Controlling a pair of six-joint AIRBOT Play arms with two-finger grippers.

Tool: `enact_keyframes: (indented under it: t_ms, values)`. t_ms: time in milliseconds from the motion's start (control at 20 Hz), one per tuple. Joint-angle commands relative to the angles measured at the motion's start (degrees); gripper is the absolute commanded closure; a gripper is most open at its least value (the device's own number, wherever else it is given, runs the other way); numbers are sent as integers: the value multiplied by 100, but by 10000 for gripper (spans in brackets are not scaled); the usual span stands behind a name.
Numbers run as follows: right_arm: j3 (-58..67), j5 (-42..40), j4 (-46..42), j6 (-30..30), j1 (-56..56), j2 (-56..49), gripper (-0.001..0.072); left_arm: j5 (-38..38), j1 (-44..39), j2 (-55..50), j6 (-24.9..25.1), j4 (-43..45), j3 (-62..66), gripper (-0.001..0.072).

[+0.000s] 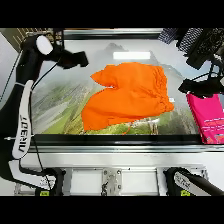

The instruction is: Fold the clothes and pants, and hang the long-sleeved shirts on hangers.

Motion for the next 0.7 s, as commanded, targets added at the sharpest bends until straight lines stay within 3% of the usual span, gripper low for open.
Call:
enact_keyframes:
  t_ms: [0, 100, 300, 400, 650]
  values:
    - [-323, 66, -33, -164, -66, 509, 125, -105, 557, 933, -155, -44, -2192, 94]
    - [-553, 61, -2, -164, -48, 772, 125, 258, 595, 1495, -155, -271, -3842, 95]
    - [-754, 57, 229, -166, -44, 909, 125, 1587, 581, 2087, -146, -1521, -6312, 95]
    - [-754, 0, 470, -166, -42, 911, 126, 1987, 577, 2022, -39, -2028, -6795, 95]
    - [-756, -61, 713, -166, -42, 911, 125, 2057, 385, 1519, 636, -3012, -6688, 95]
